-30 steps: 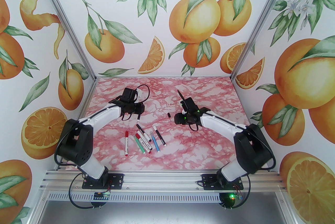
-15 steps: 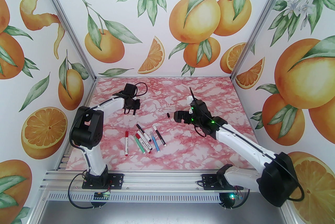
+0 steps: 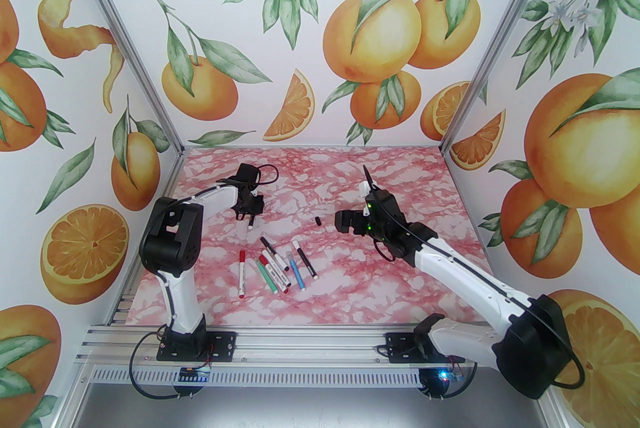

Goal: Open the pen caps

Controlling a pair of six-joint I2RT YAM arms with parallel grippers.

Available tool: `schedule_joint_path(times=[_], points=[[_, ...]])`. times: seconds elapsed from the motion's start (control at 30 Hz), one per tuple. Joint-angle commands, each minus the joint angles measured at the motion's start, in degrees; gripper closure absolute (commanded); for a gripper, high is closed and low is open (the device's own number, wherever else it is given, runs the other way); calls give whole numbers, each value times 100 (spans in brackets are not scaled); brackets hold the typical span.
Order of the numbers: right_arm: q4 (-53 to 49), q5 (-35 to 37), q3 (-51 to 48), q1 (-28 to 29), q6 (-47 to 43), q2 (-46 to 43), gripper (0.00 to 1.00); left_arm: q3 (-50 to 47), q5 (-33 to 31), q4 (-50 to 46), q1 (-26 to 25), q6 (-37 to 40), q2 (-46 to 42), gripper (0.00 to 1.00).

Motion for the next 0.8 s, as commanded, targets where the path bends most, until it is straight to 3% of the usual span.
schedule_joint_path(times=[0.0,0.43,0.77], points=[[-154,332,156,30,167,7,0,251,-71,-214,35,-33,174,85],[-193,326,-84,32,25,-362,0,403,-90,-580,58,-256,131,64],[197,303,-274,23,-204,-665,0,-419,544,-724,52,-639,-1248,55]])
